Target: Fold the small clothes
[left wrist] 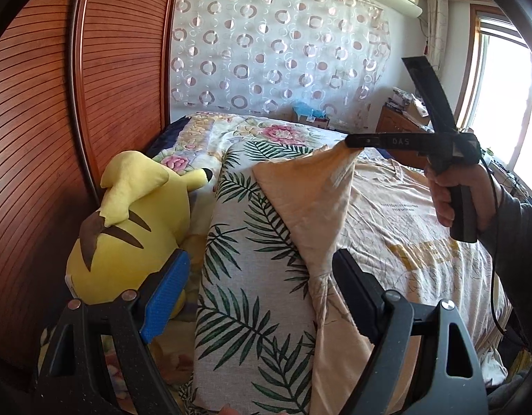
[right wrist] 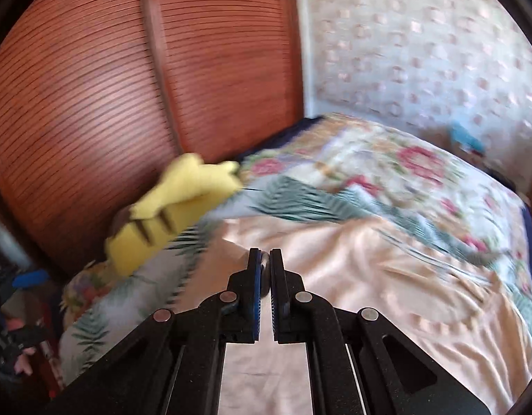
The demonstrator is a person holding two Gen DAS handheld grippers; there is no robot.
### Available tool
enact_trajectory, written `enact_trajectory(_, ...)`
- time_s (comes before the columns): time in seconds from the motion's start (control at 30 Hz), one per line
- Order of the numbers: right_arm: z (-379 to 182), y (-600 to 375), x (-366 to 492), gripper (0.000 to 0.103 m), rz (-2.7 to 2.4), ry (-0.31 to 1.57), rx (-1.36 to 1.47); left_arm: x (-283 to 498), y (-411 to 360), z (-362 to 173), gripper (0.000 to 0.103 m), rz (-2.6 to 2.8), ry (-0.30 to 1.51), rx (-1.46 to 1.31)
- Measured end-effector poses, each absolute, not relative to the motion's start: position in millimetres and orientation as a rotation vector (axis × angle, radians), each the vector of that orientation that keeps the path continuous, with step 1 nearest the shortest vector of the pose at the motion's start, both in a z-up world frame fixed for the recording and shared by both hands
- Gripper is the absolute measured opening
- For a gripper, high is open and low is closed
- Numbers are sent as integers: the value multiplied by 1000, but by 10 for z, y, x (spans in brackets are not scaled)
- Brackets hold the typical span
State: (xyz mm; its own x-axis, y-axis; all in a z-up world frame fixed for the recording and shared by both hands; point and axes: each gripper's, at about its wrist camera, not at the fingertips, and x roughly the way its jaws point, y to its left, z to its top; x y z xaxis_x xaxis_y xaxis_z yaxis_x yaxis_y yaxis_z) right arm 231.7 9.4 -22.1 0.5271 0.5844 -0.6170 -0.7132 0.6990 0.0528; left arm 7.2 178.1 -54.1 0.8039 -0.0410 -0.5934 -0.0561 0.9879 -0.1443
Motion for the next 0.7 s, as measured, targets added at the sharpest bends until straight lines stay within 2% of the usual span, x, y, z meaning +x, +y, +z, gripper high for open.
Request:
enact_trajectory(0.17,-247,8,2247,5,694,652,-238,174,1689,-592,85,-4,655,-153)
enact_trajectory(0.3,-281,-10,2096,25,685,661,-283,297,1581,-641,85,-28,672,-151)
enact_trajectory(0.37,-345,-93,1988,28,694,666,-291,379,1510,-664,85,-40,684,-141)
enact_trajectory(0.43,-423,-230,1903,45,689,679,-298,468,1443,-686,85,-48,697,-128)
enact_trajectory(0.47,-462,-310,1866,49,687,690,-300,510,1414,-696,85,-49,706,-124)
enact_trajectory(0.7,-682,-746,1787,52,618,784,-320,822,1269,-765,85,-88,759,-120)
